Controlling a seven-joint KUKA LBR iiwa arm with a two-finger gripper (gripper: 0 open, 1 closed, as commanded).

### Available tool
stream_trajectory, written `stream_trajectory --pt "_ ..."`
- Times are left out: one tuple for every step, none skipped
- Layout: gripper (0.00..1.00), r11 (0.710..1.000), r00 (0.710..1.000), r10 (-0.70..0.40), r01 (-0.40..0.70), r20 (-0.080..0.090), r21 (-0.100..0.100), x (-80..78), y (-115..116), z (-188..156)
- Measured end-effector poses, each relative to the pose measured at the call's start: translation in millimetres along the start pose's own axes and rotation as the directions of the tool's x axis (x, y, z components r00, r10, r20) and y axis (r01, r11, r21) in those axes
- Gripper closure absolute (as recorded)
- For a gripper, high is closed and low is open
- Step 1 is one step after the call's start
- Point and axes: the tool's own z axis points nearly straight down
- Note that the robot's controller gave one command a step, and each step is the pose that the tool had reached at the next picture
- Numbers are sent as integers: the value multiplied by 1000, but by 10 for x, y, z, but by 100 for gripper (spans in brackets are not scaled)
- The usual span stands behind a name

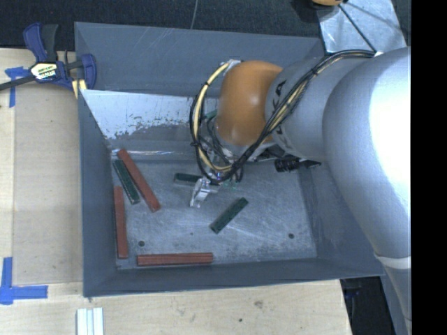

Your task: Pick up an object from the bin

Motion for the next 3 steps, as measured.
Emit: stream_trajectory --pt "100 976 976 217 -217 21 -11 -47 90 -7" --pt "100 976 976 217 -217 21 -11 -47 90 -7" --pt "100 976 976 217 -217 18 -9 -44 89 -23"
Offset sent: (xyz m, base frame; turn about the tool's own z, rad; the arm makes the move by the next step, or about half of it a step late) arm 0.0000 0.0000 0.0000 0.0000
